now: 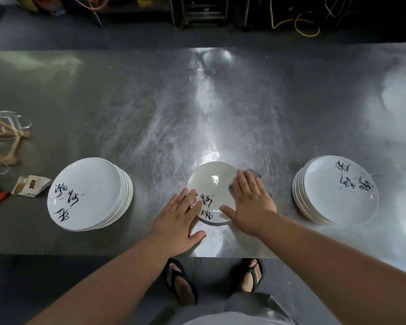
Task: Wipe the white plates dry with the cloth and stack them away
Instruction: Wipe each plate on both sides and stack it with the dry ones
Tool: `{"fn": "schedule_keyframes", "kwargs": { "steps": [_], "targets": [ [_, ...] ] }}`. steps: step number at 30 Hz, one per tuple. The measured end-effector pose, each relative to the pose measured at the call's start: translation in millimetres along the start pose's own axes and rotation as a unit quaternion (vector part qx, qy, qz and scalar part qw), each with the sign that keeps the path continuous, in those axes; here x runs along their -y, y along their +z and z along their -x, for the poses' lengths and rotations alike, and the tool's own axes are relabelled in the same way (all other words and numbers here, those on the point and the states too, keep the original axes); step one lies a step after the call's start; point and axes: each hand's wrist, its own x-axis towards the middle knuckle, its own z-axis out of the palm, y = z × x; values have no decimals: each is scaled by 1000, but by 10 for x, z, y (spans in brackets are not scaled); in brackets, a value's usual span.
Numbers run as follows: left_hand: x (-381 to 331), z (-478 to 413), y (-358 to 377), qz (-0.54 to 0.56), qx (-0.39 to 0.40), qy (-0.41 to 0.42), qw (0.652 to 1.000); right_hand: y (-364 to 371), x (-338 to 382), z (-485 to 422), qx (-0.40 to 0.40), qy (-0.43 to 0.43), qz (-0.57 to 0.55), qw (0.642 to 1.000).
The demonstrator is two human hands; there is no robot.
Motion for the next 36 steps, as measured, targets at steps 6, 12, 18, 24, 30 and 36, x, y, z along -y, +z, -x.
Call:
{"fn": "schedule_keyframes", "kwargs": {
  "steps": [6,12,18,24,30,36],
  "targets": [
    [-47,6,-75,-14,-17,3,1000,-219,-56,-570,-53,-70,22,996],
    [-256,76,-106,-17,-3,-2,1000,333,-129,436,-35,-36,-74,996],
    [-194,51,-185,-16,-12,95,995,-110,-145,-165,-59,-87,-25,994],
    [-182,17,-197,13,66,85,994,-150,2,-404,-25,-118,51,991],
    [-182,-19,-171,3,72,80,994,95,26,137,10,-66,20,998],
    [-205,-6,-180,31,67,73,995,-306,272,-607,-12,-142,92,985]
  ]
}}
